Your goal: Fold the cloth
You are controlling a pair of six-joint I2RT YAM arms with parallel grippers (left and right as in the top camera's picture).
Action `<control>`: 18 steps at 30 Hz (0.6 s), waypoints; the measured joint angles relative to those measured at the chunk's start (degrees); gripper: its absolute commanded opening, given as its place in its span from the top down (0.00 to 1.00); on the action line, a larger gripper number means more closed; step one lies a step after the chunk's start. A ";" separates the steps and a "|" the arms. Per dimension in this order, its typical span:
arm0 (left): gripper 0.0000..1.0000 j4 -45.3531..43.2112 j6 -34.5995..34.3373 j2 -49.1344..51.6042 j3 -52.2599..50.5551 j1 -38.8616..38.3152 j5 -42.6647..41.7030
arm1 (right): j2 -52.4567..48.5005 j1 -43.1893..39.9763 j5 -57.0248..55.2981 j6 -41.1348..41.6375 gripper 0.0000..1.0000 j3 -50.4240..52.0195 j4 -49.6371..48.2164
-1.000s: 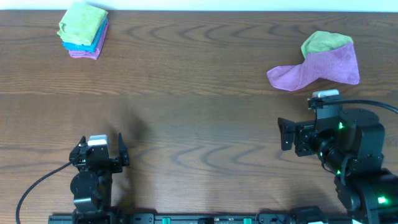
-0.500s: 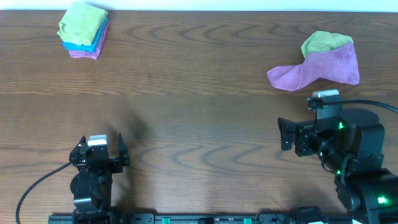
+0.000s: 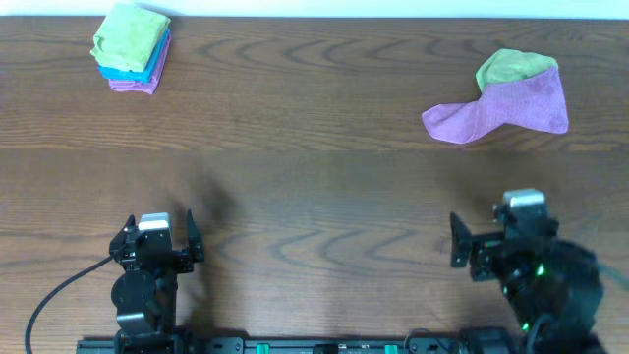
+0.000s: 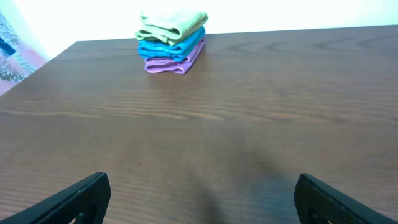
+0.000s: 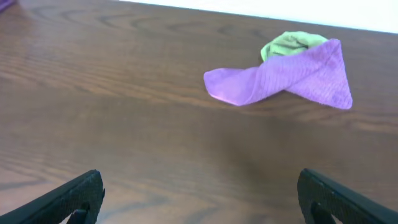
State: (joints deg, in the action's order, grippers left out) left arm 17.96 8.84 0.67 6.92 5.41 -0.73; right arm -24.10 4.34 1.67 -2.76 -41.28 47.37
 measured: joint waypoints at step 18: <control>0.05 -0.02 -0.02 -0.04 0.00 0.00 0.13 | 23.12 -0.07 0.02 0.04 0.01 25.66 -2.67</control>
State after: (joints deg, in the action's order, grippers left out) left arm 17.93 8.82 0.62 6.92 5.41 -0.60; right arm -0.97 4.27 1.69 -2.72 -15.62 44.71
